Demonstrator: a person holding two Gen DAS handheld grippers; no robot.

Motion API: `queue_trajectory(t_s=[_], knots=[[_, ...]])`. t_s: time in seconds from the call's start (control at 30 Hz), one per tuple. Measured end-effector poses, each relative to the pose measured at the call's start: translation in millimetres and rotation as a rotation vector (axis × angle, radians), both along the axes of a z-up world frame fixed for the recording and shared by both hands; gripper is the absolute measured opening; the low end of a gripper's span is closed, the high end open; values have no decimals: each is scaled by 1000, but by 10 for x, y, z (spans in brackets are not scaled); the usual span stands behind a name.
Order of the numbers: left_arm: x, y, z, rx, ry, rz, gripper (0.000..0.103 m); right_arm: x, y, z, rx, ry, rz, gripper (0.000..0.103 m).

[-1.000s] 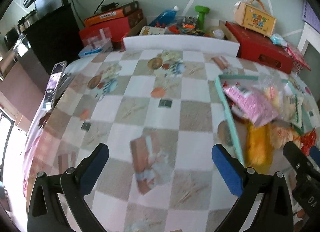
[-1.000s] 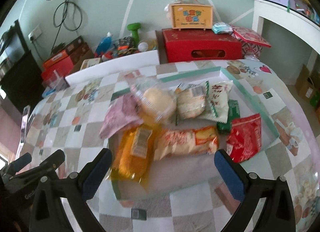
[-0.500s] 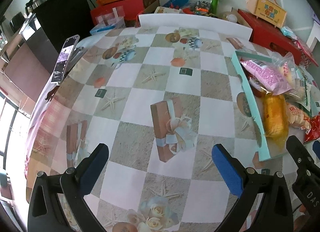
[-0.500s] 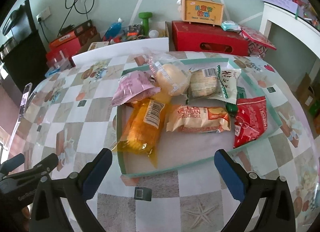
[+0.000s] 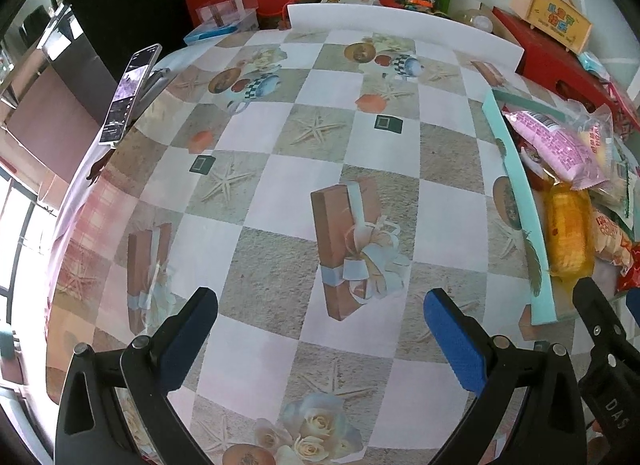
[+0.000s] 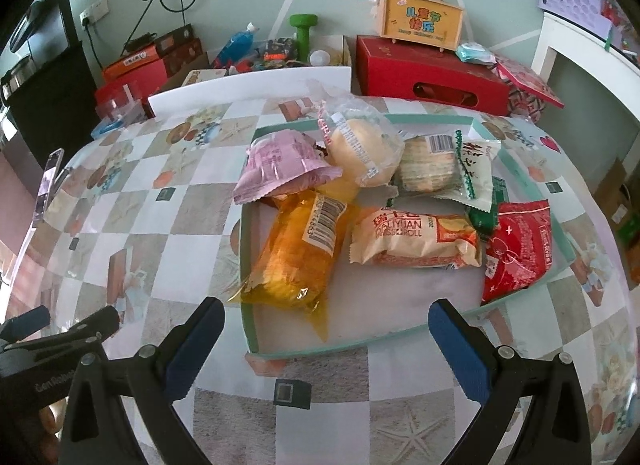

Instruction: Organize snacks

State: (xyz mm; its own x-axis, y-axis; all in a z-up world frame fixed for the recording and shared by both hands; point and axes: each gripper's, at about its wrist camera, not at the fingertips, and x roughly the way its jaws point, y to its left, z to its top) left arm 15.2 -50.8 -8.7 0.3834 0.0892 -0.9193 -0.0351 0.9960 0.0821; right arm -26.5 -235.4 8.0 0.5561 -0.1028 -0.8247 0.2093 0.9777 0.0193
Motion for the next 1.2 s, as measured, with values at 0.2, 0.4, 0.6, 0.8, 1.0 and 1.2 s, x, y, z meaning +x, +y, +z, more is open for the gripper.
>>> queue_trajectory(t_s=[0.2, 0.4, 0.6, 0.8, 1.0, 1.2], knots=[[1, -7, -8, -1, 5, 1, 102, 7, -12, -19, 3, 7, -5, 103], [2, -20, -24, 0, 11, -3, 102, 10, -11, -24, -1, 7, -6, 103], [3, -11, -32, -2, 15, 1, 102, 14, -11, -28, -6, 11, -8, 103], [5, -11, -33, -1, 17, 1, 102, 16, -6, -28, -6, 11, -9, 103], [1, -8, -44, 1, 16, 6, 102, 18, -11, -46, -11, 15, -6, 103], [-4, -22, -35, 3, 12, -8, 102, 17, -8, -46, -17, 16, -5, 103]])
